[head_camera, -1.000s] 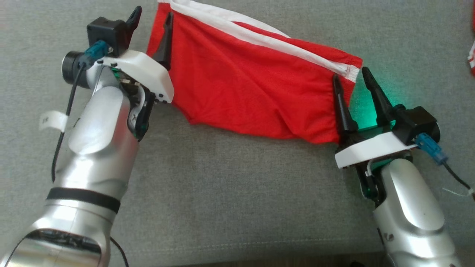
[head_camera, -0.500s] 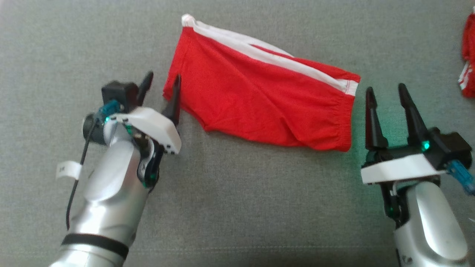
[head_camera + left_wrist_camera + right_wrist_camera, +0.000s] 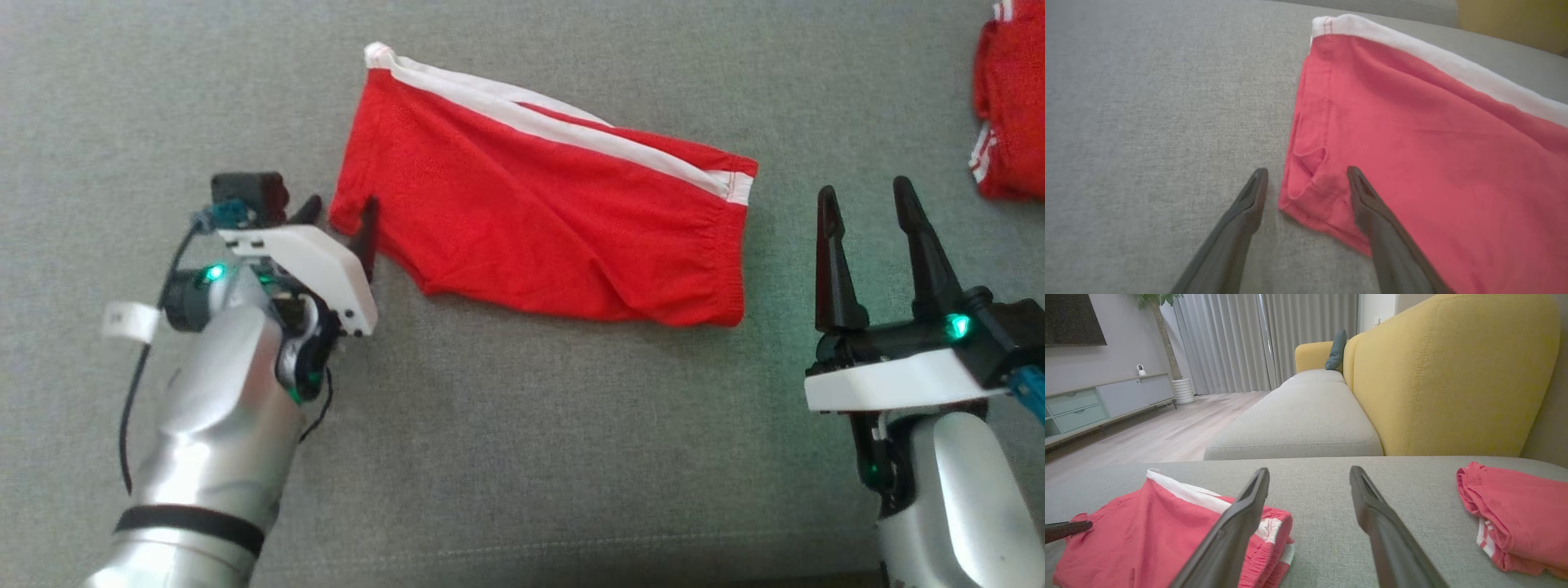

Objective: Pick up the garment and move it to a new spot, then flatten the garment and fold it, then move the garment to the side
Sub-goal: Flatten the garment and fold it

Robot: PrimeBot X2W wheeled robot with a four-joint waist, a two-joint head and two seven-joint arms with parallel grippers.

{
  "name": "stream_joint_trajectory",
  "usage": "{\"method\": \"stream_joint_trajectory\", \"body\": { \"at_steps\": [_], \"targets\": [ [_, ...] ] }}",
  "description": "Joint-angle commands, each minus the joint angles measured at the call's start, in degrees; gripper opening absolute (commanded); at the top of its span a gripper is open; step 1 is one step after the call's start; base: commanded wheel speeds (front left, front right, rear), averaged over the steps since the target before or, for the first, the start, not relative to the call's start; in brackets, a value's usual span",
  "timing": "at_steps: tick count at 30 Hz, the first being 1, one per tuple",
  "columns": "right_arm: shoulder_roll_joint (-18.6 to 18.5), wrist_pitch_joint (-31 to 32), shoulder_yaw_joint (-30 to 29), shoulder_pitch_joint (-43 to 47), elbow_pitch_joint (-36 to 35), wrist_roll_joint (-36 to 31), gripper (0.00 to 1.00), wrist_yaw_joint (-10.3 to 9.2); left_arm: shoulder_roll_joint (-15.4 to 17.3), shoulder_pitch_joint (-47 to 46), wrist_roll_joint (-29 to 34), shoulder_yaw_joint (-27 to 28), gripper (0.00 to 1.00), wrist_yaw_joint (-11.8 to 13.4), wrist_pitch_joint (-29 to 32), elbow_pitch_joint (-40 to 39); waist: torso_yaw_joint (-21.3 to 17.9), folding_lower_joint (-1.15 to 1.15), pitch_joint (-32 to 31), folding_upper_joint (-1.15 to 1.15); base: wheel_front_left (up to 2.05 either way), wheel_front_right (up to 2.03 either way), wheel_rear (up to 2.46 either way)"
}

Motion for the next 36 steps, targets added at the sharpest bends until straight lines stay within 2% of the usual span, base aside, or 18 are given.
{"method": "stream_joint_trajectory", "body": {
  "at_steps": [1,5,6,7,9,14,20,26,36],
  "targets": [
    [0.1,0.2,1.3,-0.3,-2.4,0.0,1.0,0.37,2.1,-2.9,-0.3,2.4,1.0,0.8,0.8,-1.0,-0.5,0.0,0.7,0.0,0.0,0.0,0.0],
    [0.1,0.3,1.2,0.0,-2.9,0.1,1.0,0.37,2.0,-3.1,-1.2,2.3,1.0,0.8,3.4,-0.5,-0.9,0.0,1.1,0.0,0.0,0.0,0.0],
    [0.1,0.4,1.1,0.0,-2.9,0.0,1.0,0.37,1.9,-3.0,-1.6,2.2,0.95,0.4,4.1,-0.5,-0.9,0.0,1.0,0.0,0.0,0.0,0.0],
    [0.1,0.5,0.8,0.0,-3.0,0.0,1.0,0.37,1.6,-2.6,-2.2,1.8,0.37,-0.4,5.6,-0.9,-0.8,0.0,0.9,0.0,0.0,0.0,0.0],
    [0.1,0.5,0.7,-0.1,-3.0,0.0,1.0,0.37,1.4,-2.1,-2.8,1.5,0.02,-1.1,6.8,-1.5,-0.7,0.0,0.7,0.0,0.0,0.0,0.0],
    [0.1,0.4,1.1,-0.3,-2.9,0.3,1.0,0.37,1.4,-1.2,-3.6,1.3,0.0,-1.4,7.8,-3.3,-0.4,0.0,0.4,0.0,0.0,0.0,0.0],
    [0.1,0.4,0.6,-0.1,-2.8,0.1,1.0,0.37,2.1,0.6,-4.3,2.4,0.0,-0.7,4.7,-7.1,0.3,0.0,-0.5,0.0,0.0,0.0,0.0],
    [0.1,0.6,-1.0,0.8,-3.1,-0.8,1.0,0.37,2.6,6.7,-5.7,3.5,0.0,-0.1,2.0,-12.9,1.7,0.0,-1.9,0.0,0.0,0.0,0.0],
    [0.1,6.0,-3.3,3.2,-4.7,-3.1,1.0,0.37,1.7,23.1,-8.7,4.6,0.0,3.9,1.0,-27.0,4.2,0.0,-3.8,0.0,0.0,0.0,0.0]
  ]
}}
